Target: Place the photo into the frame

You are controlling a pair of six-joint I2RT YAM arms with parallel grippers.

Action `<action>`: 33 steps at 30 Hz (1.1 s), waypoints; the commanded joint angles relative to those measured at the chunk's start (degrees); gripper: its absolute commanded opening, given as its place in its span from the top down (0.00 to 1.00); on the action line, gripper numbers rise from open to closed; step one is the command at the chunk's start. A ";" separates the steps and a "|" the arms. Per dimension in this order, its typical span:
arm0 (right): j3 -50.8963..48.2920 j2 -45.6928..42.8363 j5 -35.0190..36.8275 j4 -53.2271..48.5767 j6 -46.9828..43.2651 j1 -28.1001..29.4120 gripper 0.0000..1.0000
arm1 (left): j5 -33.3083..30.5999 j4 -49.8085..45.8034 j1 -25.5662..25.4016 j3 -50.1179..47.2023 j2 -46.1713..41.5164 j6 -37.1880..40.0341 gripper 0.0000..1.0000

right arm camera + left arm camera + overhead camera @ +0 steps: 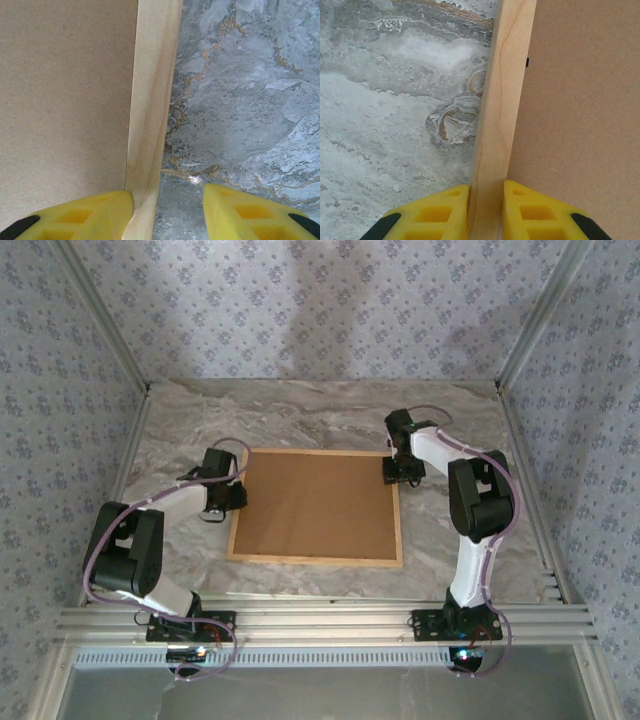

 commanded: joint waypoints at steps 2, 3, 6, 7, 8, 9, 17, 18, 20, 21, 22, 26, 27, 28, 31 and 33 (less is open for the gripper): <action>-0.52 5.14 -5.76 1.33 1.56 3.50 0.52 | 3.14 -2.92 -0.42 -1.74 0.72 0.81 0.79; -0.43 5.35 -5.77 1.37 1.64 3.74 0.52 | 3.16 -3.02 -0.42 -1.80 0.67 0.80 0.79; -0.25 5.80 -5.88 1.48 1.73 4.27 0.53 | 3.30 -3.10 -0.46 -1.65 0.68 0.81 0.79; -0.21 5.90 -5.90 1.42 1.82 4.42 0.52 | 3.31 -3.10 -0.42 -1.65 0.55 0.81 0.79; -0.17 5.99 -5.95 1.50 1.82 4.60 0.52 | 3.30 -3.05 -0.42 -1.65 0.54 0.78 0.79; -0.08 6.10 -5.96 1.50 1.91 4.75 0.52 | 3.33 -3.09 -0.37 -1.65 0.54 0.81 0.79; 0.29 6.87 -6.14 1.55 2.35 5.73 0.52 | 3.40 -2.84 -0.42 -2.00 0.64 0.81 0.79; 0.34 7.02 -6.15 1.53 2.41 5.90 0.52 | 3.50 -2.82 -0.46 -1.98 0.66 0.81 0.79; 0.45 7.22 -6.21 1.50 2.50 6.19 0.52 | 3.49 -2.92 -0.42 -2.13 0.55 0.81 0.79; 0.45 7.26 -6.21 1.57 2.53 6.39 0.52 | 3.50 -2.92 -0.44 -2.10 0.47 0.75 0.79; 0.53 7.31 -6.31 1.68 2.59 6.54 0.52 | 3.47 -2.92 -0.42 -2.09 0.40 0.81 0.79; 0.75 7.33 -6.39 1.35 2.70 6.67 0.52 | 3.48 -2.83 -0.39 -2.26 0.30 0.72 0.79; 0.92 7.24 -6.79 1.01 2.62 6.67 0.52 | 3.50 -2.83 -0.42 -2.33 0.32 0.72 0.79; 1.27 6.98 -6.89 0.45 2.57 6.71 0.52 | 3.41 -2.83 -0.42 -2.35 0.28 0.72 0.79; 2.30 4.54 -4.69 -1.72 1.84 6.06 0.52 | 3.03 -3.01 -0.42 -2.52 0.24 0.64 0.79; 2.44 1.82 -2.58 -3.32 1.50 5.32 0.51 | 2.47 -3.18 -0.43 -2.53 0.11 0.63 0.79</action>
